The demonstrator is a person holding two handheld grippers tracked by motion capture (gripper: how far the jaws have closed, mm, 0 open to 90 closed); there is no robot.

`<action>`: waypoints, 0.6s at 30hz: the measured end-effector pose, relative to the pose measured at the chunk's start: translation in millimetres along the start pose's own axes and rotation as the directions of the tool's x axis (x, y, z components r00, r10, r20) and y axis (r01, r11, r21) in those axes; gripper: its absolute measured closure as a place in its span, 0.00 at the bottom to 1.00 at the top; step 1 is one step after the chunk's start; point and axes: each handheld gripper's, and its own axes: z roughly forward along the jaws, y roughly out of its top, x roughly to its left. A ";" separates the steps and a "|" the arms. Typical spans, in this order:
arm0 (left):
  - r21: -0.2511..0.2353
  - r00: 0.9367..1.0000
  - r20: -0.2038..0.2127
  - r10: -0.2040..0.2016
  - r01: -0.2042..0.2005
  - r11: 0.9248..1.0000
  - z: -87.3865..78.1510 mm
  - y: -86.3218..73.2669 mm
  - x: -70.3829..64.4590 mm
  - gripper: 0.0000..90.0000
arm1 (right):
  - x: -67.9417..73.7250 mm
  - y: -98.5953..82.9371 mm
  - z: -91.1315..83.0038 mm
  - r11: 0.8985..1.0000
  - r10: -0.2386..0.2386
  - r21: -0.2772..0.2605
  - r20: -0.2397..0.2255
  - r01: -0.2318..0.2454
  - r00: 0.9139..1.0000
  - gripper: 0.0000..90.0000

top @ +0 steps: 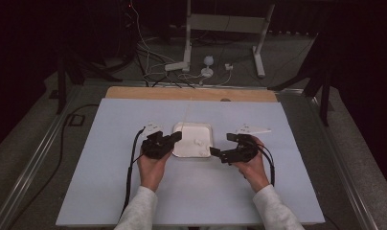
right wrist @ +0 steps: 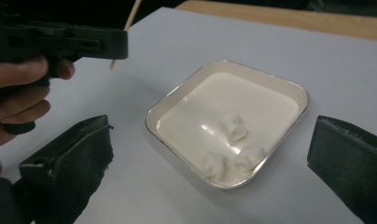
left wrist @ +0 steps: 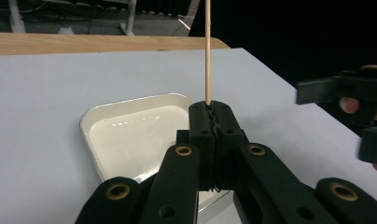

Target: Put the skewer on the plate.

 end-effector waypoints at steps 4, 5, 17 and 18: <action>0.014 1.000 -0.007 -0.006 0.006 1.000 7.7 -1.4 2.4 1.00 | -0.5 -8.0 -11.4 0.999 -0.009 -0.042 0.000 0.009 1.000 0.00; 0.019 1.000 -0.010 -0.010 0.011 1.000 9.9 -2.1 2.9 1.00 | -1.4 -9.7 -14.0 0.999 -0.011 -0.046 0.006 0.011 1.000 0.00; 0.073 0.998 -0.039 -0.038 0.041 0.996 33.4 -9.7 1.9 1.00 | -11.2 -29.7 -43.2 0.998 -0.005 -0.064 0.035 0.007 0.999 0.00; 0.076 0.998 -0.042 -0.038 0.041 0.996 35.0 -10.5 1.7 1.00 | -11.9 -31.2 -45.3 0.998 -0.003 -0.067 0.039 0.006 0.999 0.00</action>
